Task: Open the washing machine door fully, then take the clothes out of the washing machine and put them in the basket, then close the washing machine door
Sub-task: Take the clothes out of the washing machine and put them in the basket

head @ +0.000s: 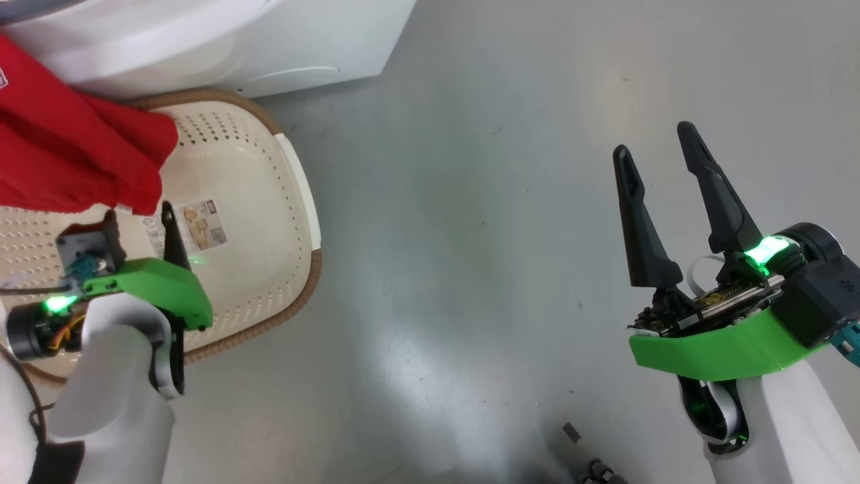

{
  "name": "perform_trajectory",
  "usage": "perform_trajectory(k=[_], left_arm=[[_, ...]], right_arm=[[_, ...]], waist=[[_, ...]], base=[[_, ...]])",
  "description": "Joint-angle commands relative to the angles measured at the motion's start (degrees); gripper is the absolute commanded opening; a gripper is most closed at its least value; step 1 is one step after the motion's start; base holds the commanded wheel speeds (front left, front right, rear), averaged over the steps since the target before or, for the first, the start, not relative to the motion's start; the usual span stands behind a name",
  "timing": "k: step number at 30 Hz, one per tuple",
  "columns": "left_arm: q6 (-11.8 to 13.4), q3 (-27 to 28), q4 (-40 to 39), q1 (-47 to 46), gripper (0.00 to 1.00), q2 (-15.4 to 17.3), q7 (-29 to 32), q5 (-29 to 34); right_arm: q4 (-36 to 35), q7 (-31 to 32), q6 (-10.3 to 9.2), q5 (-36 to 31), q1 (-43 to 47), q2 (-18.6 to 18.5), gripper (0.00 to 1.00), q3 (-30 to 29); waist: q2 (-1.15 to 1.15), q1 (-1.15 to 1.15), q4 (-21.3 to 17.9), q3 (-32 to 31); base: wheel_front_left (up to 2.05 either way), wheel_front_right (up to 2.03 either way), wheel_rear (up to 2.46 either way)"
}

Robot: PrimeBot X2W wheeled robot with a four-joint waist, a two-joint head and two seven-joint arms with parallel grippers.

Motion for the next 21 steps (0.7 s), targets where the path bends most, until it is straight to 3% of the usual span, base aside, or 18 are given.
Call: perform_trajectory(k=[1,21], left_arm=[[-0.1,1.7,-2.6,3.0,1.0,2.1,-0.7,0.4],[2.8,6.5,-35.0,15.2,1.0,0.4,-0.7,4.9]], right_arm=[[-1.3,-0.4,0.35,0.5,1.1,-0.4,1.0,0.7],[-1.8,-0.4,0.35,-0.5,1.9,-0.4,1.0,0.1]], waist=[[0.0,0.0,0.1,-0.2],[0.0,0.0,2.2,-1.5]], base=[[0.0,0.0,0.0],[0.0,0.0,0.0]])
